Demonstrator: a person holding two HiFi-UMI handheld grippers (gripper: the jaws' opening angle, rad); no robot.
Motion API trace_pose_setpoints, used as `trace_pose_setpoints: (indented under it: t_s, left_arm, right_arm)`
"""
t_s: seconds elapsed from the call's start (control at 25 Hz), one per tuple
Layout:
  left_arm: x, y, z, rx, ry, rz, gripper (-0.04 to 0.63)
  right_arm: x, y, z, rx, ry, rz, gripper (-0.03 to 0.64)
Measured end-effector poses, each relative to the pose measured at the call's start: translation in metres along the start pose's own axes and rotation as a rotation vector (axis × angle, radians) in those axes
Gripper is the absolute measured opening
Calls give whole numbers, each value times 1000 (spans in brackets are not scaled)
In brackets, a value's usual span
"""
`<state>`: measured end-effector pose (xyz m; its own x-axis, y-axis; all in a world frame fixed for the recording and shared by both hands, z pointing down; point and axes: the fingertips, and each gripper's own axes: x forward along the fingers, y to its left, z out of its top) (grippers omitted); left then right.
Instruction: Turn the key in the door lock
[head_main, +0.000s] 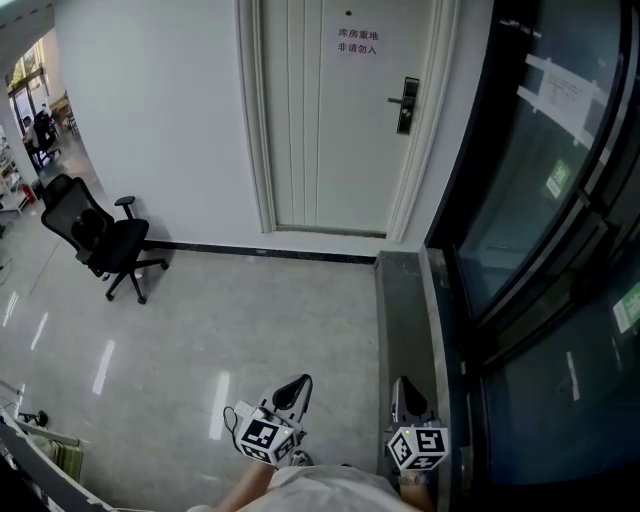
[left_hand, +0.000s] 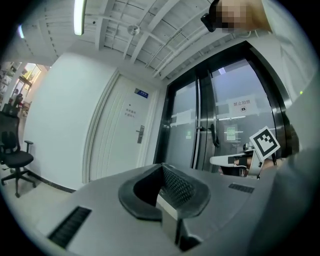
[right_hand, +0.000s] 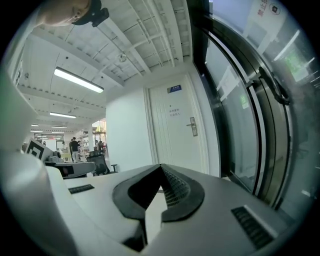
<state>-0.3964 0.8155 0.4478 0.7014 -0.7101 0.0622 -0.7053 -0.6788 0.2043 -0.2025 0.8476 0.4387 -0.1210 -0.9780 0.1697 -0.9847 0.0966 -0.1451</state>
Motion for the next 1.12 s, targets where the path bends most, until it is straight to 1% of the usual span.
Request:
trace_pose_setpoints:
  t_s: [0.16,0.28,0.36,0.52,0.6,0.68,0.8,0.96,1.12]
  left_arm:
    - [10,-37,-1,9,0,-36,6]
    - [18,-61,-8,28,15,-48,6]
    - [19,-68,-10,29,20,-37,6]
    - [13,-80,-4,61,-6,-13,6]
    - [13,-90,-8,73,-12,-6,6]
    - [15,-97,-15,64,-8,2,6]
    - [21,-101,-24,52,7,6,6]
    - [33,-97,-22,57,11,-6,6]
    - [58,-74,-21,47,3,-6,6]
  right_arm:
    - [-22,-28,4,-11,-34,-54,2]
    - [-40,-46,3,6,-55,-67,2]
    - [-49,-47,4,31,-75,-40,2]
    - [-62,-35,5,36,-92,67,2]
    - [-69,-37,0,27,-84,90,2]
    - [-74,-42,-7,17,-68,93,2]
    - [-74,-50,-12,5,-55,93,2]
    - [-61,-60,-12,9,-43,83,2]
    - [-32,-70,-15,-1,-23,52,2]
